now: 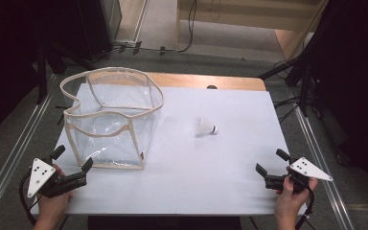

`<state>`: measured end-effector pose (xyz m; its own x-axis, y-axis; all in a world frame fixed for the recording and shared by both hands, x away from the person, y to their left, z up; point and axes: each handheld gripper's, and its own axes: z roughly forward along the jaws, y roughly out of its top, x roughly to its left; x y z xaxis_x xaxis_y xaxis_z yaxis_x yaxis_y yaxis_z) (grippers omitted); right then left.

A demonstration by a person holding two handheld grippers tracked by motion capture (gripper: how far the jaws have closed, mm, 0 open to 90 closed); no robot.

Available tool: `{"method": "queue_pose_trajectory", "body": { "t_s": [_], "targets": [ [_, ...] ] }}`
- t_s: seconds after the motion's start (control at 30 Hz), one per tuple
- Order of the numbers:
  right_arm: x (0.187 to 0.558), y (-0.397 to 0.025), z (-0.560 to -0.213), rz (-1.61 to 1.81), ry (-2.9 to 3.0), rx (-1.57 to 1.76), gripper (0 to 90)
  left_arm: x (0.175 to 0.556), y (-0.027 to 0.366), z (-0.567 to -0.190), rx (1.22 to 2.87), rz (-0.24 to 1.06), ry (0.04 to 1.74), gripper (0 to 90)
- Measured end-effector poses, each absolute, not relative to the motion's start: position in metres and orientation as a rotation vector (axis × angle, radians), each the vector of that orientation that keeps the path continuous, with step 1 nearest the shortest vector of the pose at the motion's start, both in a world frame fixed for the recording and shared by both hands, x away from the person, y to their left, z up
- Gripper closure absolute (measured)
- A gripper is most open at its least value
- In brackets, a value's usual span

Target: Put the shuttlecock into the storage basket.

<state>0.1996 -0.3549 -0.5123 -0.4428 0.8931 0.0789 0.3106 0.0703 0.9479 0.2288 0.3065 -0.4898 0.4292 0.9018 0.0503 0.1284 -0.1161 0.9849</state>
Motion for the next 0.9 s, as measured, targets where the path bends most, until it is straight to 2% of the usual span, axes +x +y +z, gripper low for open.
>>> {"method": "queue_pose_trajectory", "body": {
  "t_s": [0.07,0.13,0.3,0.53,0.9],
  "targets": [
    [0.2,-0.355,-0.512,1.385,1.816,1.191,0.0,0.229,0.307,-0.49,1.555,0.858,0.94,2.3],
    [0.2,-0.355,-0.512,1.388,1.826,1.184,7.8,0.229,0.307,-0.49,1.556,0.859,0.939,2.3],
    [0.202,-0.352,-0.506,1.375,1.85,1.168,7.8,0.228,0.306,-0.49,1.562,0.864,0.938,2.3],
    [0.211,-0.343,-0.493,1.338,1.933,1.152,18.5,0.229,0.306,-0.49,1.567,0.856,0.94,2.3],
    [0.23,-0.321,-0.485,1.301,2.082,1.105,18.4,0.228,0.307,-0.49,1.565,0.858,0.94,2.3]
  ]
}}
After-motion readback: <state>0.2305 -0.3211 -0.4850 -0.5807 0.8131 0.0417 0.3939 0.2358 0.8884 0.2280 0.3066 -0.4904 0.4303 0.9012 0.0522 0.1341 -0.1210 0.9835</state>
